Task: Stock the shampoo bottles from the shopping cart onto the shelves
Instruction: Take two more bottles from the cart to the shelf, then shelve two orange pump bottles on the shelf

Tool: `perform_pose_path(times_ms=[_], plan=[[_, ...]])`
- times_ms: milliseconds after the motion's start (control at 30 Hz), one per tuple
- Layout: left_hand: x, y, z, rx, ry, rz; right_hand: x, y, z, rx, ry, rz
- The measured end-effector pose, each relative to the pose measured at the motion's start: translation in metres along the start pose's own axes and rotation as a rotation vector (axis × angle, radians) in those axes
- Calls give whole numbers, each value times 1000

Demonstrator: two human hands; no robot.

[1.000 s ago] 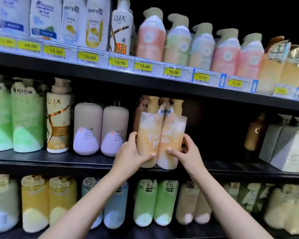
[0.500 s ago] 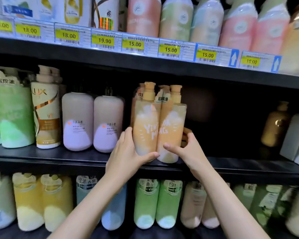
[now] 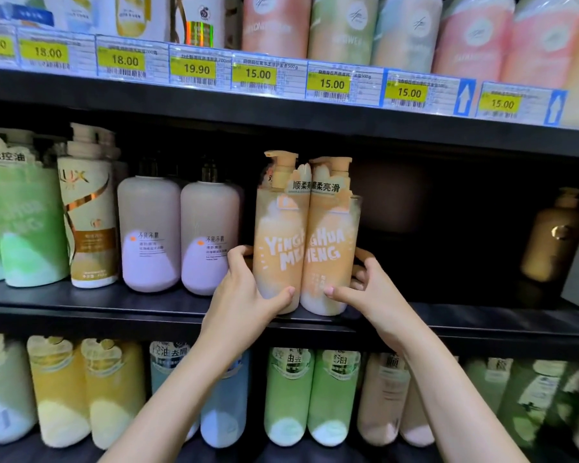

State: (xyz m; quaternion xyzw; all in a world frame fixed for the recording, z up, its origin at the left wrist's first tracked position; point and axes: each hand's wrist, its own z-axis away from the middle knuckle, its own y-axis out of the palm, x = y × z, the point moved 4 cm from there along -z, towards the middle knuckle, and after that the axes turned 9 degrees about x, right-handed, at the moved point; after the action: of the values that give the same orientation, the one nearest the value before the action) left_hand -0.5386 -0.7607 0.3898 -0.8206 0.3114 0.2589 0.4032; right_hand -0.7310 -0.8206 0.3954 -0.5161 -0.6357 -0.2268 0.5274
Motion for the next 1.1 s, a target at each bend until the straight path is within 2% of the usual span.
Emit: perform_pose_path(times_ms=[267,400,533,633,800,967,1100], plan=[[-3,-1,1,0,-25,-59,2,4,3,-32,28,227],[-4,-3,1,-27,-30,-41,0,2,4,-20,30,178],[-1,-8,1,15,-49,35,1,3,3,-6,41,144],[1,-10,1,31,-32,3,5,5,4,-10,49,198],[3,-8,2,-13,-5,-45,0,2,3,-82,69,233],[5,-9,7,-132,12,7,0,4,5,-16,76,115],[6,-10,9,-154,61,49,1,3,3,-12,54,149]])
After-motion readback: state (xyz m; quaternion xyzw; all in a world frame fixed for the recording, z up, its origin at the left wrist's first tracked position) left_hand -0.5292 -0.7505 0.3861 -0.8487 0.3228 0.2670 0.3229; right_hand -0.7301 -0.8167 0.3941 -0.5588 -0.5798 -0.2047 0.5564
